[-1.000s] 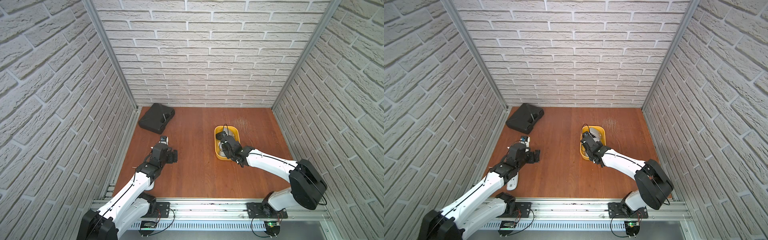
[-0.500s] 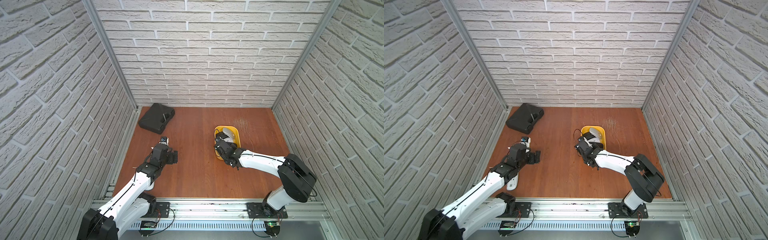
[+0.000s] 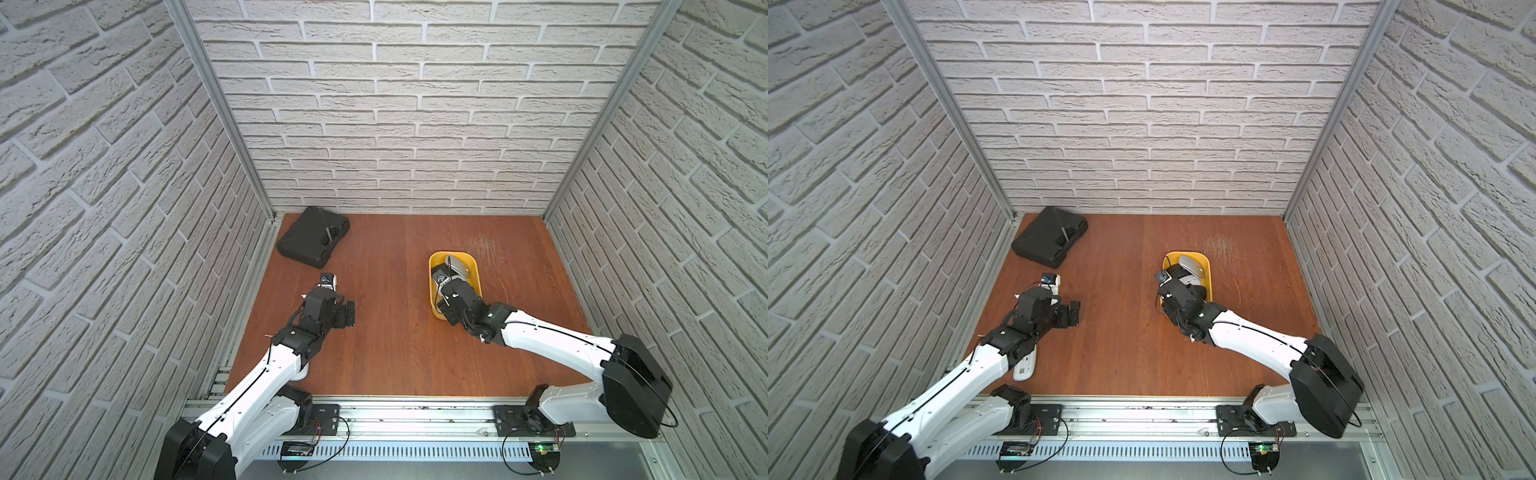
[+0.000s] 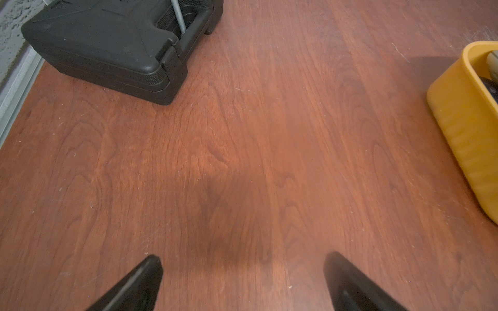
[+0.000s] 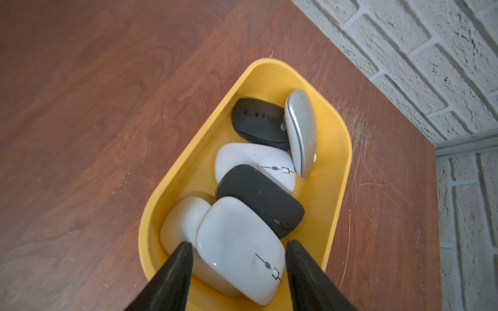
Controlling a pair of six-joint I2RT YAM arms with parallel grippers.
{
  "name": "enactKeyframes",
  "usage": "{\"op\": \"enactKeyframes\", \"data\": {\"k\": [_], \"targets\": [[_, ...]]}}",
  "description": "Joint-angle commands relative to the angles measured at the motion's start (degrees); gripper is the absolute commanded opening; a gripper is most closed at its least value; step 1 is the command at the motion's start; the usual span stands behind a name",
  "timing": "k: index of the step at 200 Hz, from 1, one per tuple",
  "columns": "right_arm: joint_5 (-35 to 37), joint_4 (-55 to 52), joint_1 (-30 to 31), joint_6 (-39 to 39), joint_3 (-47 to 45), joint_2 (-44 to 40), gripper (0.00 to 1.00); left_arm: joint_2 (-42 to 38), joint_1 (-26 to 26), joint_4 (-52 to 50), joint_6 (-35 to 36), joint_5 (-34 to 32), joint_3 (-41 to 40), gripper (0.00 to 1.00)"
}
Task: Put the mouse in the storage box
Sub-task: Place the mouse in the storage box, then reset both arms
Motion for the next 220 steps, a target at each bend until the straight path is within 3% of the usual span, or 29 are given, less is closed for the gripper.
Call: {"op": "enactKeyframes", "data": {"k": [1,49,64,99,117,141,157,178,209,220], "targets": [[-1.69,8.74,0.12,0.75,-2.86,-6.47,0.61,-1.29,0.47,2.38,0.49,-1.92,0.00,0.98],[2.60,22.90,-5.23,1.54,-10.35,-18.81,0.68,-4.22,1.01,7.49,1.40,-8.45,0.14,0.98],[6.36,27.47,-7.81,1.60,-13.12,-21.09,0.70,-4.69,1.49,10.84,2.63,-14.31,-0.23,0.98],[13.54,27.01,-17.61,10.07,-17.93,-24.35,0.73,-5.05,9.35,17.58,4.18,-19.97,-2.72,0.98],[18.67,29.62,-19.60,8.36,-21.04,-23.49,0.73,-4.61,16.04,19.94,3.38,-17.16,-4.36,0.98],[22.66,31.78,-21.92,8.29,-23.21,-18.98,0.73,-0.41,21.47,31.56,6.17,-15.12,-9.78,0.98],[23.49,33.52,-23.88,9.45,-23.62,-13.61,0.73,5.30,23.37,40.49,9.12,-12.51,-12.35,0.98],[22.11,38.58,-25.68,11.49,-24.11,-5.88,0.73,15.28,24.62,44.91,12.13,-9.28,-10.44,0.98],[19.78,55.43,-27.39,5.28,-24.17,2.73,0.72,26.34,25.86,51.06,15.48,-1.83,-5.83,0.98],[20.35,56.59,-27.76,2.55,-22.55,5.22,0.70,29.12,26.37,54.83,16.89,-0.67,-5.58,0.98]]}}
